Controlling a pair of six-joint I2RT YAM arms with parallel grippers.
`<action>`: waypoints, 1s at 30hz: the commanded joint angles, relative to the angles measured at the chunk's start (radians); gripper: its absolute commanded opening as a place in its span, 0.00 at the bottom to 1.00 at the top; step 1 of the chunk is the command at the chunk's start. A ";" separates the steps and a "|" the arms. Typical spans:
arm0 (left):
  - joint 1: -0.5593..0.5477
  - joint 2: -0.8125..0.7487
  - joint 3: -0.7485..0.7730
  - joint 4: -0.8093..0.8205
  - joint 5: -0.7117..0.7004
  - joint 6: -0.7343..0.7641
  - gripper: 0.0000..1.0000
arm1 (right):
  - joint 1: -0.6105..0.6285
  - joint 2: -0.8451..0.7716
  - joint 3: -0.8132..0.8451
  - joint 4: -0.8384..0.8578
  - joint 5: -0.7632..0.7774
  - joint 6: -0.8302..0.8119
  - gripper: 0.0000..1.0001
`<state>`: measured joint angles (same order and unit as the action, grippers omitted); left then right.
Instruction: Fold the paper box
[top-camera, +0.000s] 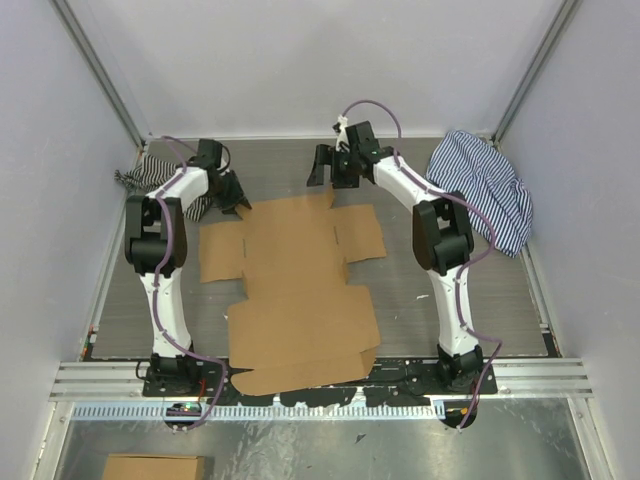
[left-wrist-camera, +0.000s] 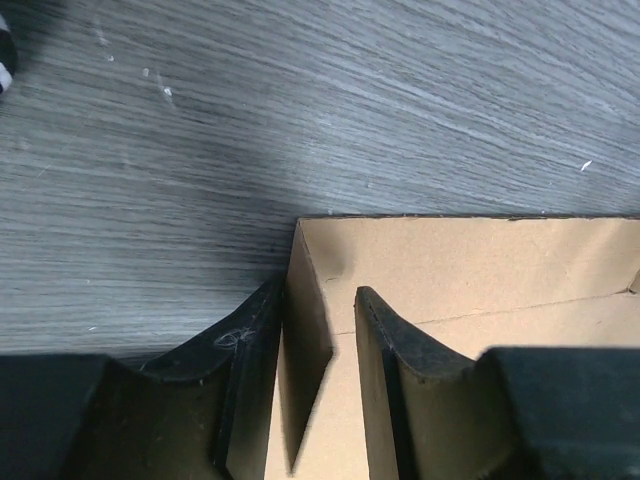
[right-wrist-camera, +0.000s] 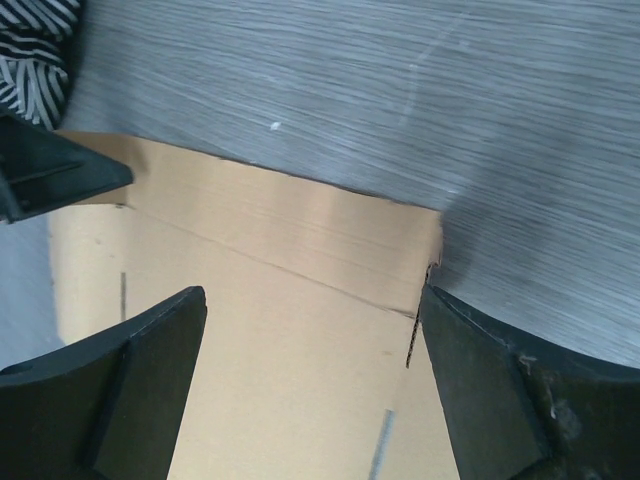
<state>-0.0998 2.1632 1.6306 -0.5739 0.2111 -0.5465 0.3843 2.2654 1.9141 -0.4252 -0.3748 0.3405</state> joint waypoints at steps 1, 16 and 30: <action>-0.021 0.013 -0.010 0.015 0.038 -0.001 0.42 | 0.056 0.002 0.063 0.001 -0.067 0.035 0.92; -0.041 -0.031 -0.012 -0.017 0.013 0.009 0.42 | 0.084 0.021 0.011 0.009 0.037 0.032 0.89; -0.041 -0.033 -0.008 -0.037 -0.006 0.012 0.42 | -0.051 -0.161 -0.181 -0.022 0.313 0.114 1.00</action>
<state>-0.1413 2.1632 1.6306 -0.5972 0.2138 -0.5461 0.3809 2.1914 1.7821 -0.4652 -0.1295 0.4175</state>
